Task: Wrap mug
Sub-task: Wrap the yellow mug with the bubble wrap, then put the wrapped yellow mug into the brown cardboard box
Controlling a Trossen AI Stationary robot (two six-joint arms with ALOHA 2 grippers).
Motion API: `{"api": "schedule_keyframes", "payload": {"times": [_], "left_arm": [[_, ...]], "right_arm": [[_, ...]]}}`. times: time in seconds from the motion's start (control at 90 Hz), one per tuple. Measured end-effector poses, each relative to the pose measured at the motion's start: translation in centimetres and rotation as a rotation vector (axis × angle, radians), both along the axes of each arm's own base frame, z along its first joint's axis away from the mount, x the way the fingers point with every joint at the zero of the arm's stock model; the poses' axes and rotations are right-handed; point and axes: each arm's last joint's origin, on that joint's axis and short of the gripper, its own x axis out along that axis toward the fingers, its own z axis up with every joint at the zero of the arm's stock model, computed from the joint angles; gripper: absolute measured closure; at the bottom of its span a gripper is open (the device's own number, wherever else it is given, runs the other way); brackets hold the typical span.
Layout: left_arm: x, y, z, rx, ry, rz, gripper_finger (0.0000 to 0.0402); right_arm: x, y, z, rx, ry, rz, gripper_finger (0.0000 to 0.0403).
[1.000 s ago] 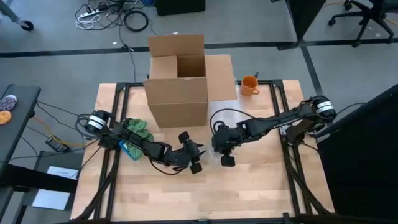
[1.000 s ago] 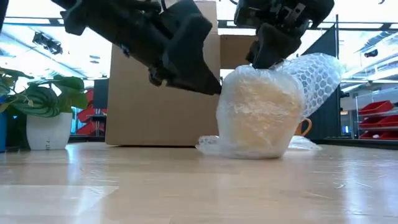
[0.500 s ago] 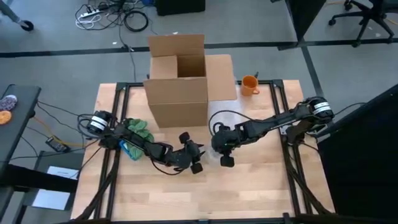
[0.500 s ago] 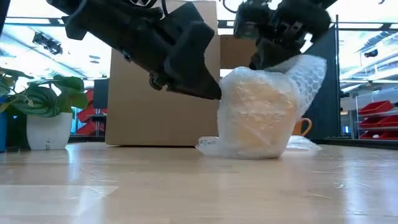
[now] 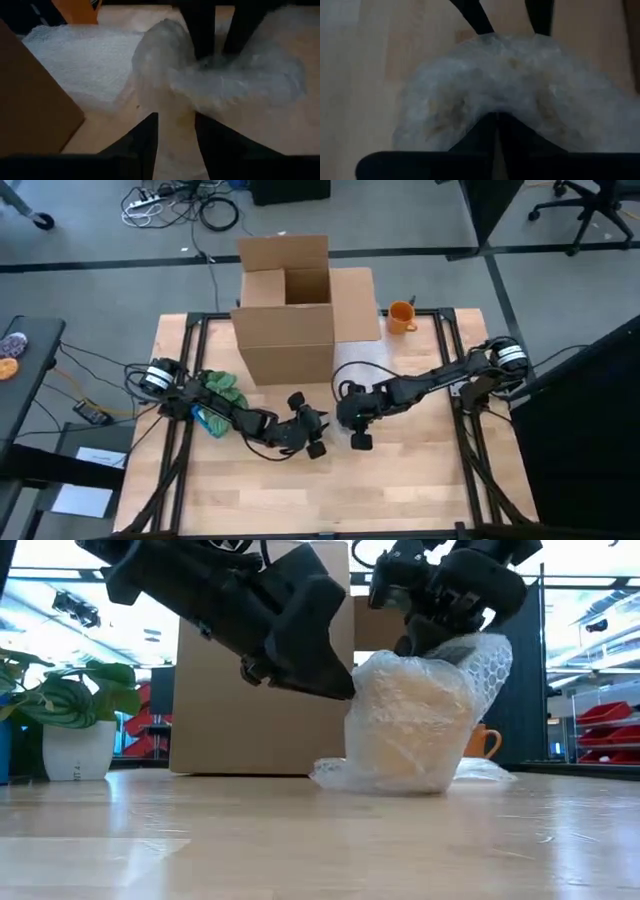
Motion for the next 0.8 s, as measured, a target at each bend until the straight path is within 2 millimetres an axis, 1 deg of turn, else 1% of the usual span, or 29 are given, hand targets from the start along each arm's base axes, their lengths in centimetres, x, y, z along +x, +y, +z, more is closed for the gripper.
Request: {"api": "schedule_keyframes", "payload": {"times": [0.278,0.444,0.656,0.8], "left_arm": [[0.0,0.0,-0.1,0.001,0.008,-0.002,0.0285],[-0.1,0.0,-0.1,0.004,0.014,-0.002,0.0285],[-0.1,0.0,-0.1,0.005,0.017,-0.002,0.0285],[-0.1,0.0,-0.1,0.004,0.015,-0.002,0.0285]], "right_arm": [[-1.9,0.3,3.0,-0.043,-0.067,0.01,0.0341],[-2.8,1.3,4.3,-0.018,-0.113,0.031,0.0304],[-3.5,4.0,4.6,0.016,-0.136,0.099,0.0254],[-3.8,4.8,4.7,-0.049,-0.157,0.087,0.0211]]}}
